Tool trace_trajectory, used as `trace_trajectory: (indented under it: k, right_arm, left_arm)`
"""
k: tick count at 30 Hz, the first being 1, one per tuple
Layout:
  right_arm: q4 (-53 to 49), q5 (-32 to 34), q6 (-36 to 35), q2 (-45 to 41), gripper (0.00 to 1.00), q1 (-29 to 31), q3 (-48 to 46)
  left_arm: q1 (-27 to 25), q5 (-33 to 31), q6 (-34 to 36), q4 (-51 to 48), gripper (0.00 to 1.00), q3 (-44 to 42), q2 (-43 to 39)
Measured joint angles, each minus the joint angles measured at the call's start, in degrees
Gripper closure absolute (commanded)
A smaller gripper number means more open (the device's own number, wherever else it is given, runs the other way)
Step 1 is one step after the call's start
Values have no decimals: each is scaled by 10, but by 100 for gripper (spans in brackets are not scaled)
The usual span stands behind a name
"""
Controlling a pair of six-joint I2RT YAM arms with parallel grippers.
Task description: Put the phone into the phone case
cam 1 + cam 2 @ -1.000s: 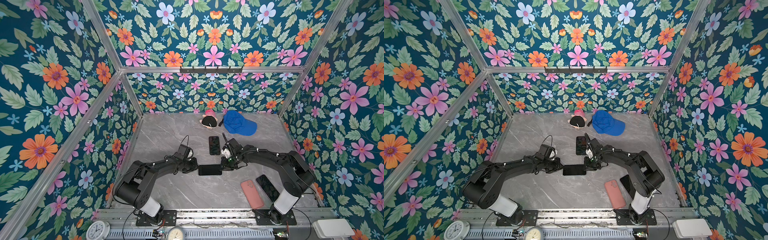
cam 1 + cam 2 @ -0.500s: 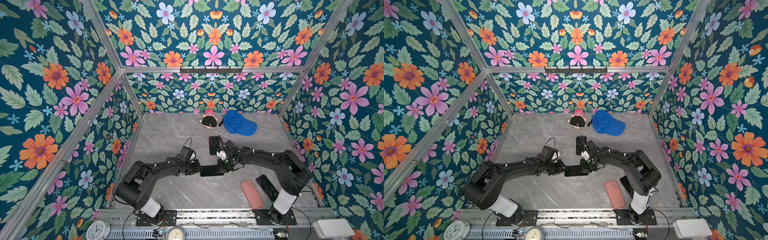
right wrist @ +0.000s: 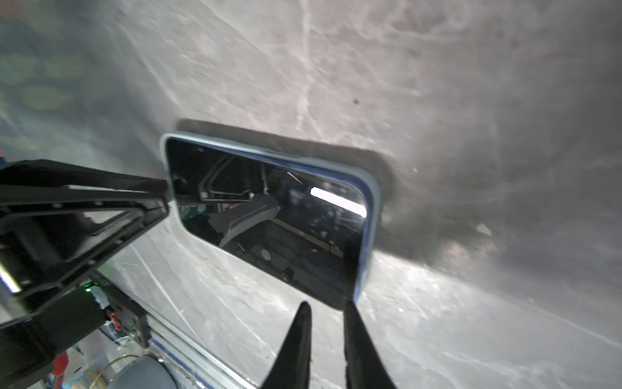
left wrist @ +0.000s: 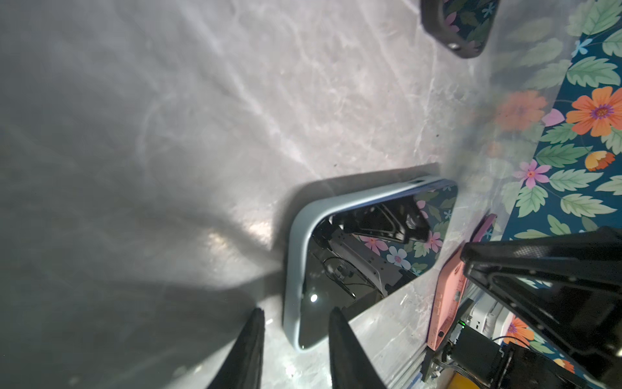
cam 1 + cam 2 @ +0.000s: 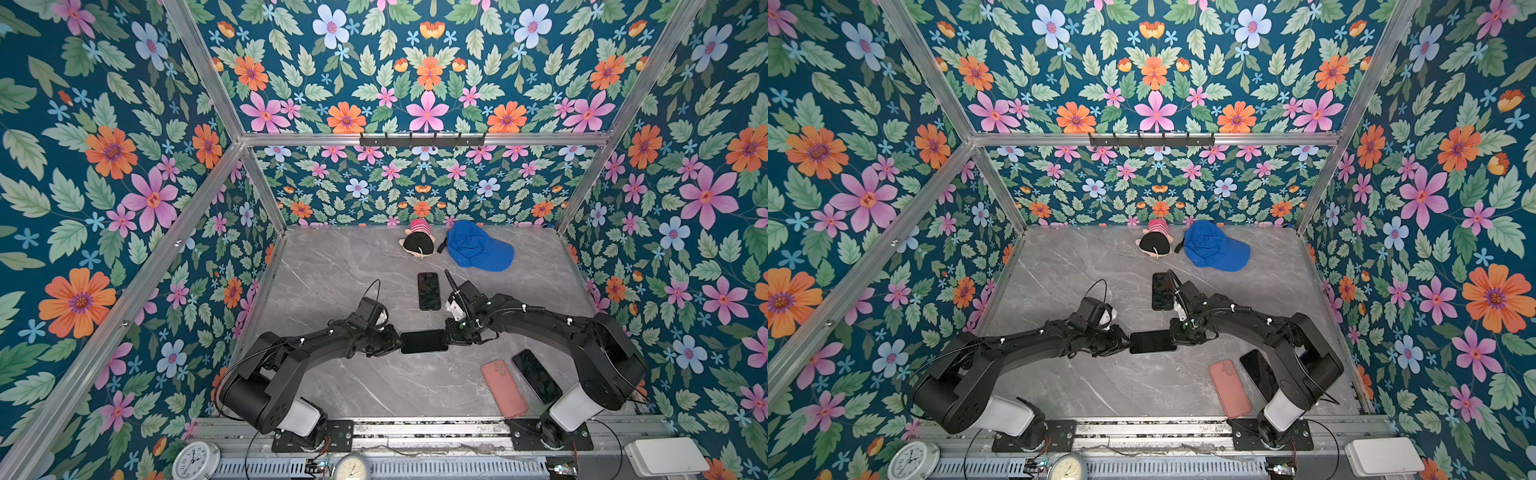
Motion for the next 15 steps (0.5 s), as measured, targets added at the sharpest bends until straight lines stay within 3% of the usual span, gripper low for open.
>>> trace_trajectory:
  k: [6, 15]
  right_arm:
    - [2, 4, 1, 1, 71, 0, -12]
    - [21, -10, 8, 17, 77, 0, -20]
  left_arm:
    - [-12, 7, -1, 0, 66, -4, -1]
    - [-13, 9, -3, 3, 67, -2, 4]
